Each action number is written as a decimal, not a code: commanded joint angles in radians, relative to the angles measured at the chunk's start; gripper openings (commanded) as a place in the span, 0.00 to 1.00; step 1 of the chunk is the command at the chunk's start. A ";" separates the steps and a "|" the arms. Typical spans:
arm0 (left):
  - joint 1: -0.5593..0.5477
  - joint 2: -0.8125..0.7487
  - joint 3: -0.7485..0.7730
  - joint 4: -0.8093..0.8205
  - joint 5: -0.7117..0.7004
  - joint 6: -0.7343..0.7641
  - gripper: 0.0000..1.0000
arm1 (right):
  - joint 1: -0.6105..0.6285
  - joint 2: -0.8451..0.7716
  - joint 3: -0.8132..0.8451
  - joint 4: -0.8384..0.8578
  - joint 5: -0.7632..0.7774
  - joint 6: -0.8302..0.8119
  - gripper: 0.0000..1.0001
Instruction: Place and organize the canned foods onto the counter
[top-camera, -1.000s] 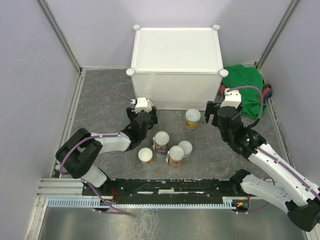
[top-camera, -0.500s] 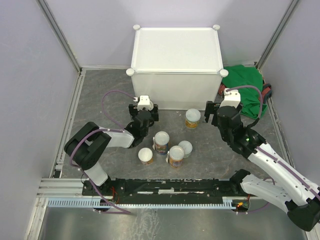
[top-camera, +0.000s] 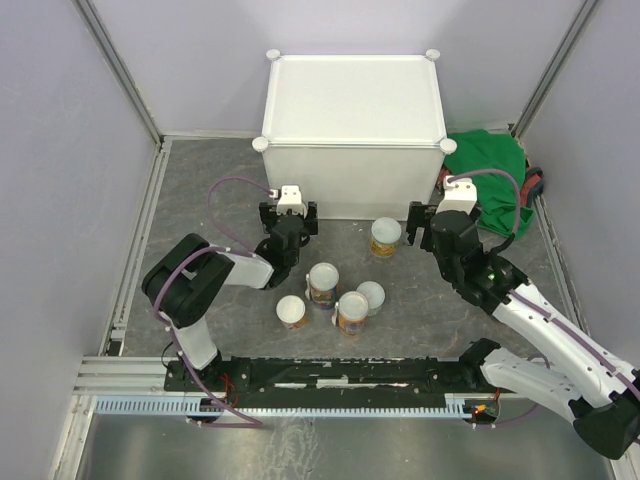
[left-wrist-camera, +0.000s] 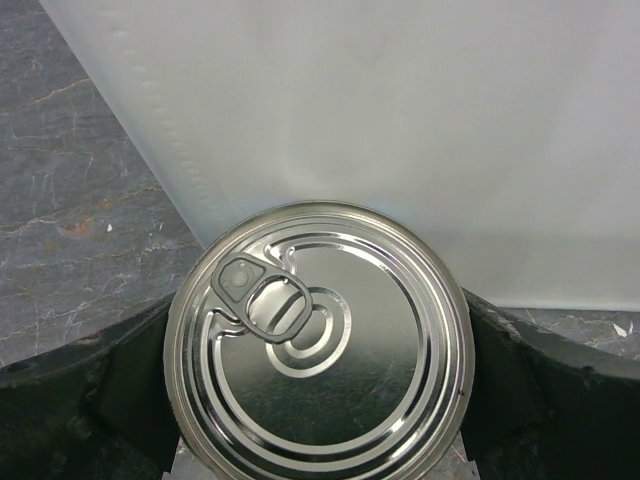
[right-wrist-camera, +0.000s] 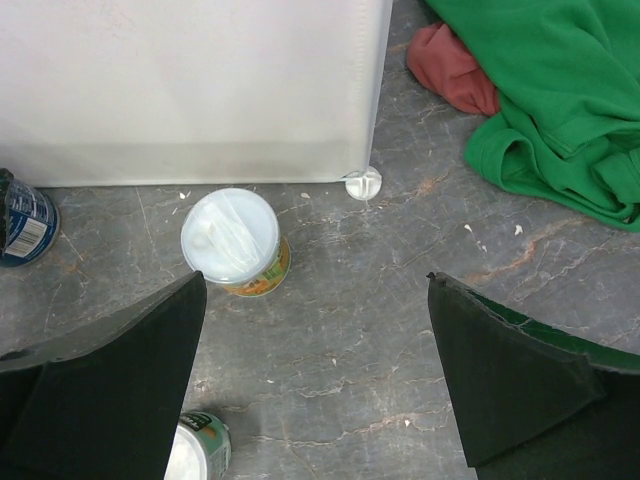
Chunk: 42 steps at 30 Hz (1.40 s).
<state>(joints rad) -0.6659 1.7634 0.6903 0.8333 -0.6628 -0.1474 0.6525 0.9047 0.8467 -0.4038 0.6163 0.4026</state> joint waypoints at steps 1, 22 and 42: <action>0.009 0.008 0.026 0.097 -0.014 0.030 0.96 | 0.003 -0.003 0.002 0.043 -0.005 -0.010 0.99; 0.013 -0.202 -0.130 0.095 0.031 -0.031 0.03 | 0.003 -0.024 -0.010 0.044 -0.023 -0.012 1.00; 0.002 -0.704 -0.164 -0.229 0.008 -0.040 0.03 | 0.003 -0.050 -0.022 0.028 -0.022 -0.002 1.00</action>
<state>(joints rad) -0.6579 1.1835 0.4530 0.5488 -0.6201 -0.1516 0.6525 0.8806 0.8238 -0.3981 0.5995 0.3992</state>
